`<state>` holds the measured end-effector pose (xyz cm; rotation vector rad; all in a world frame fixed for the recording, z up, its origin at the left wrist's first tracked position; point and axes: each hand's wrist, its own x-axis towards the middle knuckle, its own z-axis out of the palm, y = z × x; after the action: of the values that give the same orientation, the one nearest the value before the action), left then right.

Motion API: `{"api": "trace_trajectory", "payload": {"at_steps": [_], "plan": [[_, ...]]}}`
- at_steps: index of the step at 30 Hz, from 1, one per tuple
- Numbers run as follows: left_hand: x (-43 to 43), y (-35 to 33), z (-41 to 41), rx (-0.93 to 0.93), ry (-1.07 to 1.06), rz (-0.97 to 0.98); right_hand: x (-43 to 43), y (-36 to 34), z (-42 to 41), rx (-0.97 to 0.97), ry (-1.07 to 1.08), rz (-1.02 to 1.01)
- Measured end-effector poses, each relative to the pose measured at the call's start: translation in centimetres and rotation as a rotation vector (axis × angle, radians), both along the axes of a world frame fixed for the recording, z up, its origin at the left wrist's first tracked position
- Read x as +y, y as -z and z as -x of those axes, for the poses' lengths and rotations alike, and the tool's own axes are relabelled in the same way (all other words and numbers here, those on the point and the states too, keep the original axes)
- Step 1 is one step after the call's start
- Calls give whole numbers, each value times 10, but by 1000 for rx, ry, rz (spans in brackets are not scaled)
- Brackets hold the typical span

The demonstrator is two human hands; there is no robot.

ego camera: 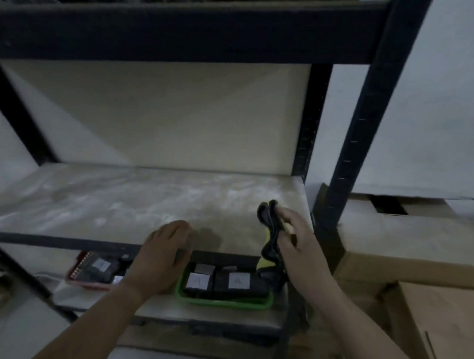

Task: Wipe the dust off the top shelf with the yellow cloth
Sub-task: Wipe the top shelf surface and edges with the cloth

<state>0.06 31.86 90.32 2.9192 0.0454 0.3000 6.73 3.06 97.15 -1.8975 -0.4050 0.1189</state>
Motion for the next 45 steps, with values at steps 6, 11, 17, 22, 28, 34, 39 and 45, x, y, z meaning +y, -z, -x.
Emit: {"api": "trace_trajectory", "payload": {"at_steps": [6,11,17,22,28,34,39,45], "plan": [[13,0,-25,54,85,-72,29,20,-60,-92,195,304],[44,7,-42,105,190,-150,45,42,-83,83,301,933],[70,12,-67,104,359,-222,50,65,-91,-203,319,908],[74,22,-69,48,398,-121,88,67,-62,-390,51,727],[79,28,-75,-15,414,-79,60,47,-117,-343,324,511],[79,28,-77,-35,418,-74,58,77,-145,-259,491,770],[78,26,-77,-38,423,-57,94,63,-110,-348,42,618],[77,22,-77,-19,416,-68,55,40,-161,-148,582,341]]}}
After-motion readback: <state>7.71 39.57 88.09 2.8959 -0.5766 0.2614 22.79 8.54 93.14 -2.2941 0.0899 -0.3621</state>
